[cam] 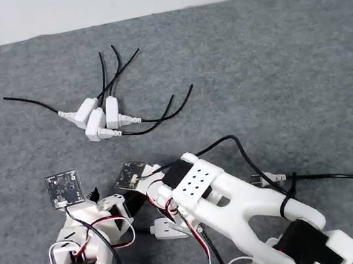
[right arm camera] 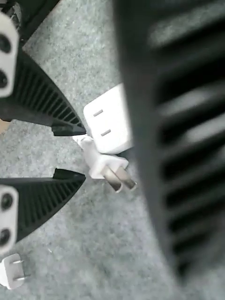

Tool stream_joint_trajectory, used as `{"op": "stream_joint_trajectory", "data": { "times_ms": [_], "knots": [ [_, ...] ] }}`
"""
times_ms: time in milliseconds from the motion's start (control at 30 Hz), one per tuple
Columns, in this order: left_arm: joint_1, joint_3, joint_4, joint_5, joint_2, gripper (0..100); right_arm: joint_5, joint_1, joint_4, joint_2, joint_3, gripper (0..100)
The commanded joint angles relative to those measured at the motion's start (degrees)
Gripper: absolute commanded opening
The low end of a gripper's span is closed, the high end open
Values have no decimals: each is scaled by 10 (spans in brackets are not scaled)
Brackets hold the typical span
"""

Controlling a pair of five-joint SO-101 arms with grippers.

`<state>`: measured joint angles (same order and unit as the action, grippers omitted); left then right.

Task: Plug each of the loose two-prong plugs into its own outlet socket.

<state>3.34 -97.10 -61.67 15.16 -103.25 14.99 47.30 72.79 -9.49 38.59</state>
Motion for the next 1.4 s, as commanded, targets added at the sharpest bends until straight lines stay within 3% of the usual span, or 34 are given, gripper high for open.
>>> {"op": "stream_joint_trajectory", "data": {
  "times_ms": [0,667,867,1000,1233,1367],
  "knots": [
    [3,7,2,-2,-4,458,-4,2,-14,-22,-5,116],
    [4,7,2,-2,-4,458,-5,20,-69,-17,43,116],
    [4,7,2,-3,-4,458,-1,18,-117,87,40,110],
    [4,7,2,-3,-4,458,2,18,-102,129,-1,0],
    [4,7,2,-3,-4,458,95,16,-12,47,-62,9],
    [4,7,2,-3,-4,458,195,-13,36,-22,-105,9]
  ]
}}
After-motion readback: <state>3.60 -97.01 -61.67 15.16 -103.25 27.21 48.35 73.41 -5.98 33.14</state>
